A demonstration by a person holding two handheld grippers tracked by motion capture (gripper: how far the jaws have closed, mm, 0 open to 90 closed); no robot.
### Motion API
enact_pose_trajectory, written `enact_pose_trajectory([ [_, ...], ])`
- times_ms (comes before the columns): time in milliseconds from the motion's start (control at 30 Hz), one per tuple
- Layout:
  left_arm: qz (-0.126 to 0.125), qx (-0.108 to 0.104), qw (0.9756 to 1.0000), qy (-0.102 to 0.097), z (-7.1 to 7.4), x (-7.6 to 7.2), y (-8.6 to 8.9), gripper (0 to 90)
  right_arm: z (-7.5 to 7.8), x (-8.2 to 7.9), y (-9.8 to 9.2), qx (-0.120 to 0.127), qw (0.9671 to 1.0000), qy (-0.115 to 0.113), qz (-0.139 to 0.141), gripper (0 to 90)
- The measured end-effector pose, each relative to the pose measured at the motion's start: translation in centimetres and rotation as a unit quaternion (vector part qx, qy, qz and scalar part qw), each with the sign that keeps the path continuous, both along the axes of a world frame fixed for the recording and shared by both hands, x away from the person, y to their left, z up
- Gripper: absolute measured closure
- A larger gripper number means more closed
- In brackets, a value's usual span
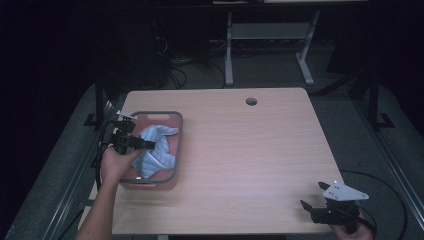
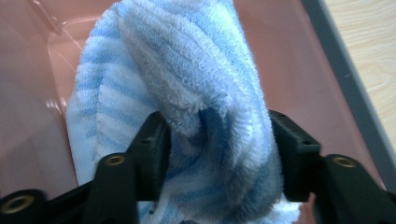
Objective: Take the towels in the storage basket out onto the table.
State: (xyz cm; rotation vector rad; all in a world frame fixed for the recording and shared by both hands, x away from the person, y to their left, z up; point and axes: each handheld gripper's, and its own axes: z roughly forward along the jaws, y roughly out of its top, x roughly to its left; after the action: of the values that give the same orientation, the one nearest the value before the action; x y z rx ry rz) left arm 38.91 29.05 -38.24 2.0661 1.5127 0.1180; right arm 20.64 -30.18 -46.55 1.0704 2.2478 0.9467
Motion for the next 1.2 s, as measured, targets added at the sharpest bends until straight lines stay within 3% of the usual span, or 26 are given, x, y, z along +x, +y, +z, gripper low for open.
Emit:
enact_pose_trajectory([
  [100,-0.006,0.009,0.9999,-0.004,0.1,-0.1,-0.2,61.9,0.0,0.0,-0.1,-0.001,1.0000,-0.002,0.000,14.7],
  [300,-0.011,0.010,0.9999,-0.003,0.2,-0.3,-0.2,70.2,0.1,0.0,-0.1,0.002,1.0000,-0.001,-0.002,14.7],
  [633,-0.027,-0.002,0.9996,0.002,0.7,-1.0,0.1,72.4,0.1,0.0,-0.1,0.000,1.0000,-0.001,-0.005,14.7],
  [1200,-0.034,-0.028,0.9987,-0.025,3.2,-2.0,1.3,74.3,0.2,0.0,0.1,-0.003,1.0000,-0.005,-0.005,14.7],
])
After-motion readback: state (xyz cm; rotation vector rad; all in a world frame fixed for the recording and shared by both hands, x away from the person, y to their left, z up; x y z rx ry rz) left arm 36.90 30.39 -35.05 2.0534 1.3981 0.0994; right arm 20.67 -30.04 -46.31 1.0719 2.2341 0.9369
